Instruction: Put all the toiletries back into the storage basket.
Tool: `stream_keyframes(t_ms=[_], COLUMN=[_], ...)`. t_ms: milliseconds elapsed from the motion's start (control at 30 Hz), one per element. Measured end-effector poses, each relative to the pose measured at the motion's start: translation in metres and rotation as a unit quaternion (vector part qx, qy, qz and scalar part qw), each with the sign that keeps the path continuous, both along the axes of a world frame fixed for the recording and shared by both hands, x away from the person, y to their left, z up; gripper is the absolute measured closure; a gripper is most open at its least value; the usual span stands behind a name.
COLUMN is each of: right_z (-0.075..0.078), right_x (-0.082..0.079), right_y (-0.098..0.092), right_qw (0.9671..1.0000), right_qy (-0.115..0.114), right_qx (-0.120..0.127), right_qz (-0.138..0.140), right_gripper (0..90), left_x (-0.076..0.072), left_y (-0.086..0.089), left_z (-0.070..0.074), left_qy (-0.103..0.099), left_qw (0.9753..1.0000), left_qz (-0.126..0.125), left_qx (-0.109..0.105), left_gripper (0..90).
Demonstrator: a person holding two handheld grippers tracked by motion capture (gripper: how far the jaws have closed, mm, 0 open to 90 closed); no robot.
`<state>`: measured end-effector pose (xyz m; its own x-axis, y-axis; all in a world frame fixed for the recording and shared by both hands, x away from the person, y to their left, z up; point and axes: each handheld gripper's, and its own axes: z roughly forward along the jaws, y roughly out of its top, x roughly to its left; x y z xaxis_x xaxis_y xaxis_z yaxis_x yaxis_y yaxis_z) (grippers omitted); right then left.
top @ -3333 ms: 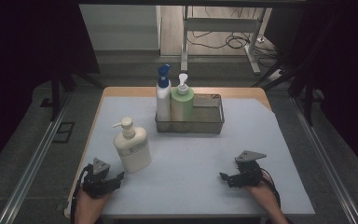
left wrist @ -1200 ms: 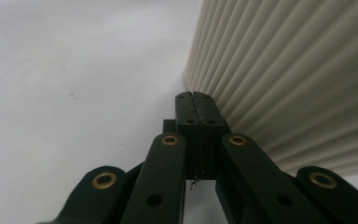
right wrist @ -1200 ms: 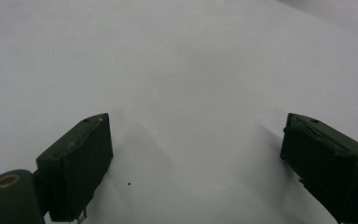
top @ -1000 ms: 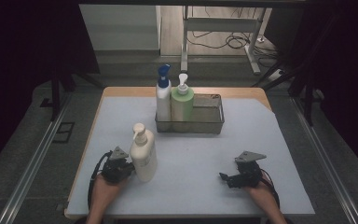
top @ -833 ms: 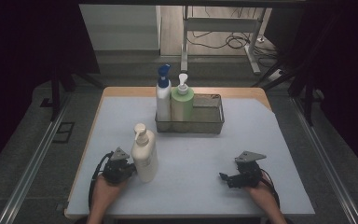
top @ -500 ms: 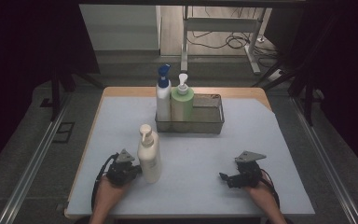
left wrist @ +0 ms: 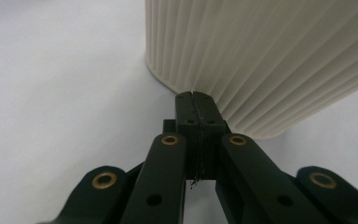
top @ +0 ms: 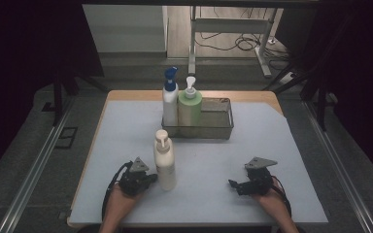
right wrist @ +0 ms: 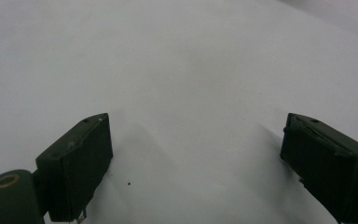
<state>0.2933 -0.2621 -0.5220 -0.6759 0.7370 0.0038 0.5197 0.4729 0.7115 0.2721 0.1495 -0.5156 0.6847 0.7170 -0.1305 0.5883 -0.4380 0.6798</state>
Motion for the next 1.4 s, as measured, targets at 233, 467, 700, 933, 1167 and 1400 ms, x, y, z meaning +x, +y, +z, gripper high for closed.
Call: stream_keyframes(t_ms=[233,467,700,933,1167,1400], right_z=[0.000,0.000,0.000,0.000,0.000,0.000], right_x=[0.000,0.000,0.000,0.000,0.000,0.000], right_y=[0.000,0.000,0.000,0.000,0.000,0.000], right_qw=[1.0000,1.0000,1.0000,1.0000,1.0000,1.0000], right_qy=[0.001,0.001,0.003,0.003,0.002,0.001], right_qx=[0.000,0.001,0.000,-0.001,0.001,0.000], right_qz=[0.000,-0.001,-0.001,0.001,0.000,0.000], right_gripper=[8.5,8.5,8.6,8.5,8.5,8.5], left_x=[0.001,0.002,0.004,0.005,0.005,0.006], left_y=[-0.012,-0.023,-0.034,-0.043,-0.053,-0.060], left_z=[-0.001,-0.001,-0.001,-0.002,-0.002,-0.003], left_qy=[-0.003,-0.007,-0.011,-0.017,-0.021,-0.022], left_qw=[1.0000,0.9998,0.9995,0.9991,0.9985,0.9982], left_qz=[-0.009,-0.019,-0.028,-0.039,-0.050,-0.056], left_qx=[-0.003,-0.003,-0.001,0.001,-0.002,-0.003], left_gripper=[89.5,89.5,89.5,89.4,89.4,89.4])
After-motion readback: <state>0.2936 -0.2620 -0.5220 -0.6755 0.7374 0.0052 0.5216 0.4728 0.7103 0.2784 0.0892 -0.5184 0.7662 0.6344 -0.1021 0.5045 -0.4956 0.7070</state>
